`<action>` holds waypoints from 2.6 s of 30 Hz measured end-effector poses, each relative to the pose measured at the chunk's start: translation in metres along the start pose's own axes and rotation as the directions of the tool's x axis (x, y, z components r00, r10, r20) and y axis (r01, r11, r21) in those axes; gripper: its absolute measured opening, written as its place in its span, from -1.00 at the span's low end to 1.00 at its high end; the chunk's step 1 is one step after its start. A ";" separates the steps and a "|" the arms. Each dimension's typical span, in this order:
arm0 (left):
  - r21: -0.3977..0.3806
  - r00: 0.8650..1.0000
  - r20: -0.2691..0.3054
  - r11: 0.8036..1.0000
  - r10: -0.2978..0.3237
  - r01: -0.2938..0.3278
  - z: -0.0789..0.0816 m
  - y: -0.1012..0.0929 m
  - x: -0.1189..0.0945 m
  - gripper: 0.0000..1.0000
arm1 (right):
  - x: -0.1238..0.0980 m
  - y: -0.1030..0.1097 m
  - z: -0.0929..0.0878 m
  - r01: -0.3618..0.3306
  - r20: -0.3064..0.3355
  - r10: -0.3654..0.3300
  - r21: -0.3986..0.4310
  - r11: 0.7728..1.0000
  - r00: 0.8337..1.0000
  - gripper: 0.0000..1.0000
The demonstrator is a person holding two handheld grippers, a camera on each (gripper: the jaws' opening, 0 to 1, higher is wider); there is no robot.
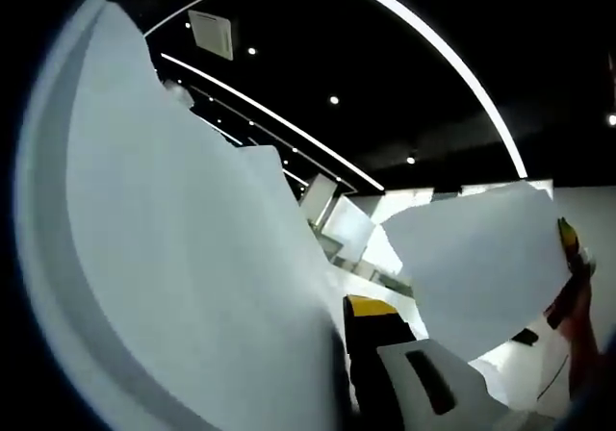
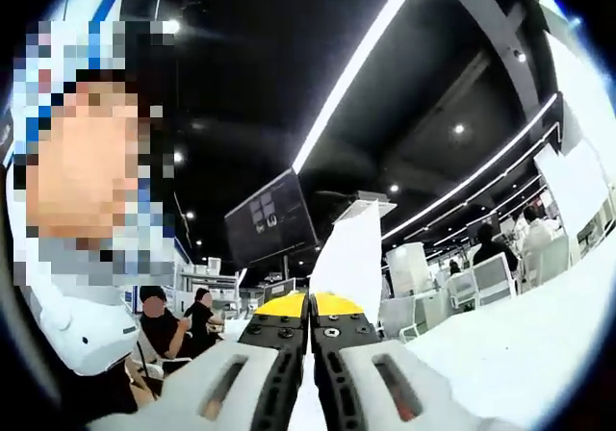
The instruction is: Organize the stack of printing papers by aligning and flattening the scattered papers on the table
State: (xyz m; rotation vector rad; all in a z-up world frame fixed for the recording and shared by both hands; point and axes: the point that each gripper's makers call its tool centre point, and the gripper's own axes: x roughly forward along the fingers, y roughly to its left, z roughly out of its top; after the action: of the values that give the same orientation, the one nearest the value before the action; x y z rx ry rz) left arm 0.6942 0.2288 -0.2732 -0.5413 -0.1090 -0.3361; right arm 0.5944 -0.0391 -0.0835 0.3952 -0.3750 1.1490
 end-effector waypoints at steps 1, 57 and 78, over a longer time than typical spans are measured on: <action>0.000 1.000 0.000 1.000 0.000 0.000 0.000 0.000 0.000 -0.70 | 0.000 -0.001 -0.001 0.004 0.000 -0.004 -0.002 1.000 1.000 -1.00; -0.003 1.000 -0.007 1.000 -0.006 0.006 -0.002 -0.003 0.001 -0.68 | -0.062 -0.152 -0.115 0.509 -0.016 -0.550 0.403 0.761 0.835 -1.00; 0.002 1.000 -0.016 1.000 -0.015 0.015 -0.003 -0.003 0.002 -0.58 | -0.041 -0.138 -0.137 0.483 -0.024 -0.526 0.432 0.761 0.850 -1.00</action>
State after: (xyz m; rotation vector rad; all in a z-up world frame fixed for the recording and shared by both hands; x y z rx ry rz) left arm 0.6949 0.2241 -0.2740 -0.5362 -0.0982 -0.3547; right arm 0.7190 -0.0548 -0.2379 0.8862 -0.0804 0.6633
